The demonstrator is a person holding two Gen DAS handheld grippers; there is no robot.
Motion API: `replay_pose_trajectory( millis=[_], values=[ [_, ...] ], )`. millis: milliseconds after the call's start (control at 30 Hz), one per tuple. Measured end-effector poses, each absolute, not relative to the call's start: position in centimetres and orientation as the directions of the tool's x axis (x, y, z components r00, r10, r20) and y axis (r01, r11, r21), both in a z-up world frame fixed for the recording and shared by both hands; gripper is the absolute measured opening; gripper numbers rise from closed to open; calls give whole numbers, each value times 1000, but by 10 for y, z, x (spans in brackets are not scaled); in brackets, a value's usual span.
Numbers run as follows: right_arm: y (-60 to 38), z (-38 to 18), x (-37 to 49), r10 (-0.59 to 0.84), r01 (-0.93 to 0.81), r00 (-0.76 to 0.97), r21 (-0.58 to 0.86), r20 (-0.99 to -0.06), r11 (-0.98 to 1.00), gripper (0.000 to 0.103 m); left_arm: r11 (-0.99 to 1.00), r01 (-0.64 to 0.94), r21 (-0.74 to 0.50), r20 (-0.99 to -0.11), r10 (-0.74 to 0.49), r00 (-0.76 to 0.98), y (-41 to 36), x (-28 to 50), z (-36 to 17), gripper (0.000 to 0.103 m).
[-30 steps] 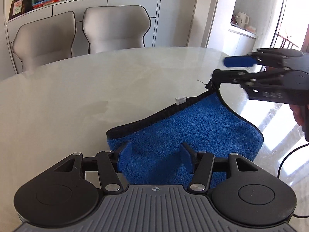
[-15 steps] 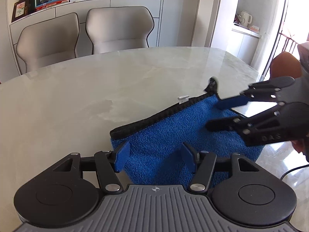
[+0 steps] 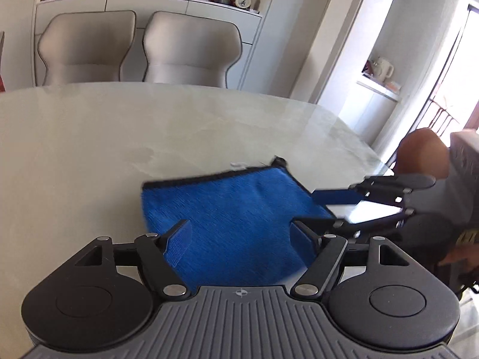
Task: Fold towel
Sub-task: 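Lower the folded end onto the towel and open both grippers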
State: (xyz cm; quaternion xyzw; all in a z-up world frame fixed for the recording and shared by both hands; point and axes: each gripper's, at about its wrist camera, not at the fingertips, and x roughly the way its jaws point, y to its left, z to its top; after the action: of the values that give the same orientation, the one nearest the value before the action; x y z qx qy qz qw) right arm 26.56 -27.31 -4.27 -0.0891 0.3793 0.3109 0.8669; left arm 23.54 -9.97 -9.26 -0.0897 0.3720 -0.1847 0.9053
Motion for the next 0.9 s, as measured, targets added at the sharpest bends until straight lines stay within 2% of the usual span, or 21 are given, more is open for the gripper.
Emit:
replay_pose_trajectory(
  millis=[167, 433, 567, 767, 900],
  values=[
    [-275, -55, 259, 481, -597, 486, 124, -730, 792, 53, 919, 288, -269, -702, -392, 594, -110, 231, -116, 76],
    [-272, -54, 263, 446, -616, 509, 51, -736, 786, 53, 927, 307, -218, -723, -364, 587, -107, 229, -112, 76],
    [-272, -45, 258, 481, -634, 491, 81, -726, 769, 54, 921, 311, -235, -716, -381, 586, -108, 225, -107, 77],
    [-271, -54, 259, 428, -632, 504, 17, -751, 774, 54, 926, 317, -203, -725, -360, 587, -107, 222, -111, 77],
    [-269, -48, 263, 426, -626, 514, 14, -744, 780, 54, 924, 307, -228, -691, -376, 617, -101, 227, -102, 77]
  ],
)
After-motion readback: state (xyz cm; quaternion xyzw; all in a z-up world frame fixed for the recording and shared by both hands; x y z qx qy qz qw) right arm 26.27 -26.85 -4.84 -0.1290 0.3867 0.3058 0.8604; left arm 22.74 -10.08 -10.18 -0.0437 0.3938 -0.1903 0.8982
